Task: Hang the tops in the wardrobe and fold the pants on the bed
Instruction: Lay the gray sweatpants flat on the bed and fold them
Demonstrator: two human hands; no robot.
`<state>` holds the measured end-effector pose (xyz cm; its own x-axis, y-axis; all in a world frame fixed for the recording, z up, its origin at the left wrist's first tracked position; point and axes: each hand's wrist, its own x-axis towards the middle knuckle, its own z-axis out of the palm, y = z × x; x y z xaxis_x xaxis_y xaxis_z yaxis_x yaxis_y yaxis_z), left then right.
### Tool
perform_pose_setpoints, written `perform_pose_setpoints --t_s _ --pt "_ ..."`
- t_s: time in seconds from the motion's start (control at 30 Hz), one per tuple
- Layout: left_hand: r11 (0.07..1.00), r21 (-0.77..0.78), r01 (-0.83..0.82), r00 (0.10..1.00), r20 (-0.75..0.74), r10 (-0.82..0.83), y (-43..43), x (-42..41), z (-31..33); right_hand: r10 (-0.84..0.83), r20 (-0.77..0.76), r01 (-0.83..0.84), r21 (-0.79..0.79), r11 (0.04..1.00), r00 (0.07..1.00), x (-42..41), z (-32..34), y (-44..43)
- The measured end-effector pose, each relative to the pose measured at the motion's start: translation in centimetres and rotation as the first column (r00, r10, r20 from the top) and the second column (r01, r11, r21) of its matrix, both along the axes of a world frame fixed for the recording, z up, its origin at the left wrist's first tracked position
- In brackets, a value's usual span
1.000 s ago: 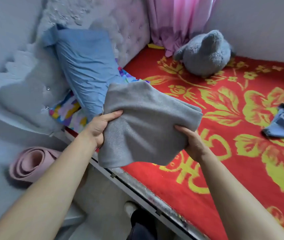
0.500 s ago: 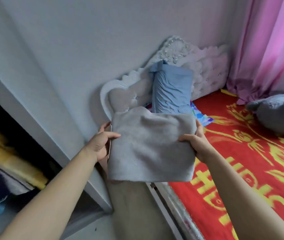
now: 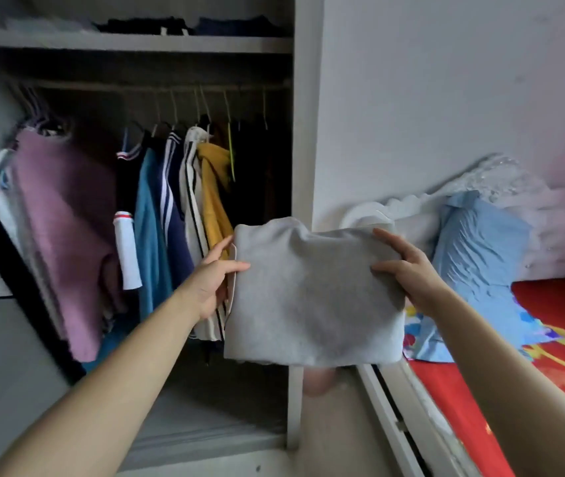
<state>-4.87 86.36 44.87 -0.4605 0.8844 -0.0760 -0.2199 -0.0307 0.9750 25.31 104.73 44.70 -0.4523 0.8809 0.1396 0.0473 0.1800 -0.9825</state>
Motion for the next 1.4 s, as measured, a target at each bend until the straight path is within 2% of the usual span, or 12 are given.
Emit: perform_pose_setpoints --t_s 0.13,0.23,0.4,0.5,0.67,0.93,1.03,1.13,1.27,1.4 --pt "0.987 0.1 -0.128 0.992 -0.008 0.13 -4.9 -6.9 4.0 0.065 -0.024 -0.062 0.095 0.994 0.998 -8.6 4.3 -2.7" --pt "0.954 0.188 -0.233 0.97 -0.028 0.242 -7.5 -11.2 7.2 0.17 -0.067 -0.164 0.09 0.982 0.983 -14.2 7.9 -4.3" --pt "0.904 0.297 -0.309 0.934 -0.086 0.347 -10.5 -16.8 13.4 0.337 -0.153 -0.339 0.013 0.941 0.929 -20.6 14.8 -5.9" --pt "0.855 0.368 -0.364 0.901 -0.094 0.424 -11.3 -19.8 17.0 0.386 -0.117 -0.369 0.145 0.918 0.915 -23.8 18.6 -5.9" --pt "0.792 0.457 -0.404 0.854 -0.123 0.506 -9.8 -23.4 22.4 0.365 -0.08 -0.321 0.33 0.888 0.928 -29.2 25.5 -4.5" --pt "0.693 0.606 -0.389 0.795 -0.16 0.585 -4.2 -28.4 35.5 0.321 -0.176 -0.179 0.546 0.818 0.931 -36.0 39.4 0.4" --pt "0.674 0.64 -0.369 0.769 -0.197 0.609 -1.9 -29.9 39.7 0.257 -0.238 -0.056 0.622 0.781 0.937 -38.1 43.7 1.9" --pt "0.646 0.673 -0.361 0.765 -0.182 0.617 1.0 -31.5 42.7 0.209 -0.309 0.055 0.669 0.741 0.928 -40.6 46.5 3.7" --pt "0.614 0.706 -0.353 0.772 -0.152 0.618 4.9 -34.2 44.6 0.118 -0.329 0.159 0.701 0.695 0.937 -44.1 48.8 6.4" --pt "0.628 0.708 -0.323 0.816 -0.128 0.564 8.3 -37.1 46.7 0.075 -0.346 0.227 0.75 0.622 0.935 -46.8 50.1 9.0"
